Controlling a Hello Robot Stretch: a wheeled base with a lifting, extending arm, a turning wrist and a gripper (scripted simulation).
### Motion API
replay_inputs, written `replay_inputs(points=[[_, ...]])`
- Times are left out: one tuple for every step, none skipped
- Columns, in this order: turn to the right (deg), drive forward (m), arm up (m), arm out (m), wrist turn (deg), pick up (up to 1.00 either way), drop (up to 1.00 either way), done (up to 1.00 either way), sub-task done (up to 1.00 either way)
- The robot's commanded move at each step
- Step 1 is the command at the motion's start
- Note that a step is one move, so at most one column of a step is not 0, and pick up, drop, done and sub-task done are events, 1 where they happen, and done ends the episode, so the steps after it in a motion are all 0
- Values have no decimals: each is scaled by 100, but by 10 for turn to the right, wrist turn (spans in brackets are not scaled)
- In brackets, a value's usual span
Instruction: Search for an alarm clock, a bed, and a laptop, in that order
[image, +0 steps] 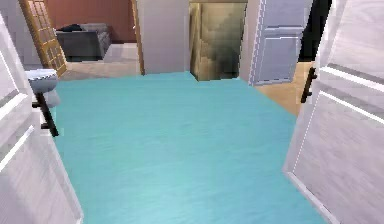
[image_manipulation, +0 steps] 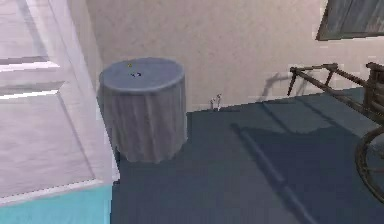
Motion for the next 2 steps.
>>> replay_inputs(points=[[0, 100, 0, 0, 0, 0, 0, 0, 0], [0, 65, 0, 0, 0, 0, 0, 0, 0]])
